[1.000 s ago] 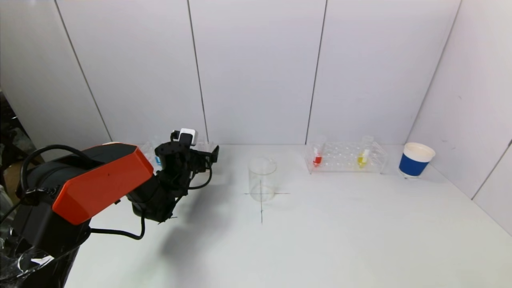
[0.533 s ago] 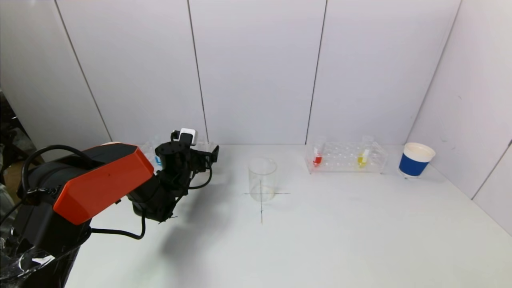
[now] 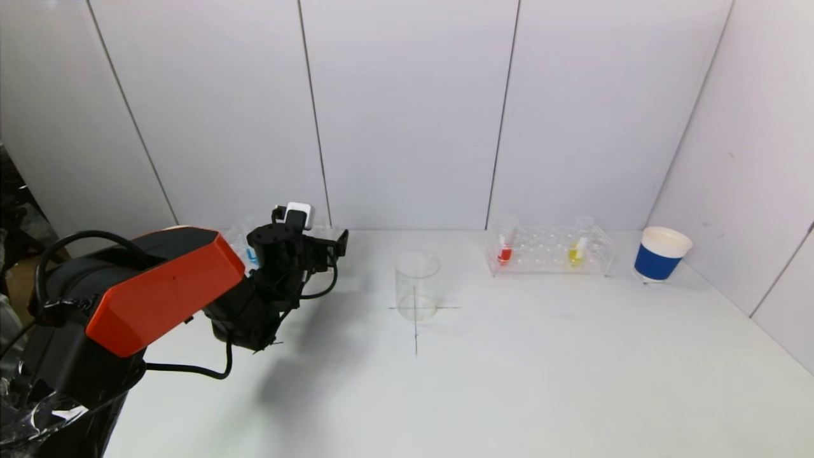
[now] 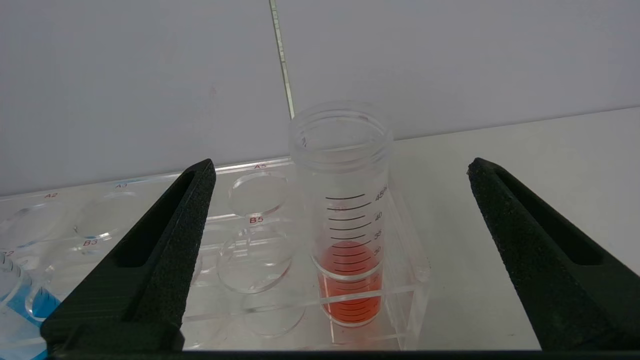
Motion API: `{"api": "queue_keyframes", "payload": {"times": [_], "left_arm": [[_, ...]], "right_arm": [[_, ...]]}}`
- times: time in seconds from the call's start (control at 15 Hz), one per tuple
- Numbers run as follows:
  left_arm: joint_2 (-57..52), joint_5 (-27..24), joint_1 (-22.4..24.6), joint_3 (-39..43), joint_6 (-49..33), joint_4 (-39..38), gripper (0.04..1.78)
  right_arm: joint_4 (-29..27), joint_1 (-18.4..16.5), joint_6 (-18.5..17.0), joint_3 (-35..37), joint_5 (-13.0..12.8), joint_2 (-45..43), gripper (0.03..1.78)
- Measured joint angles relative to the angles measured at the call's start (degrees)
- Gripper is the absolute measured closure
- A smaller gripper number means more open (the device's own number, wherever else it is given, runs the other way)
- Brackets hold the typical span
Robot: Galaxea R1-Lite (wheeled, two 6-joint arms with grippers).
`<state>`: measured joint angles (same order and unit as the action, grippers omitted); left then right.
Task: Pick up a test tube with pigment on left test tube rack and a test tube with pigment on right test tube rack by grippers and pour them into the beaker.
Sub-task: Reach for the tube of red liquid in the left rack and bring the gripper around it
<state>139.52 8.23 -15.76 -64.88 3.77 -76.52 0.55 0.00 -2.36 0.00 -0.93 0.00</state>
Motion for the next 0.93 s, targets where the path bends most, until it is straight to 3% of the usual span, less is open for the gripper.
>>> {"api": "queue_keyframes", "payload": {"times": [0.47,0.6,0.8,0.93], "left_arm": [[0.2,0.0,0.0,-0.3,0.0,0.3,0.06],[0.2,0.1,0.0,-0.5,0.0,0.3,0.15],[0.2,0.8,0.0,-0.8,0.0,0.4,0.47],[0.3,0.8,0.0,-0.8,0.1,0.4,0.83]], "right_arm": [[0.0,0.0,0.0,0.0,0.0,0.0,0.05],[0.0,0.0,0.0,0.0,0.0,0.0,0.05],[0.0,0.0,0.0,0.0,0.0,0.0,0.05],[0.0,0.0,0.0,0.0,0.0,0.0,0.05]]}}
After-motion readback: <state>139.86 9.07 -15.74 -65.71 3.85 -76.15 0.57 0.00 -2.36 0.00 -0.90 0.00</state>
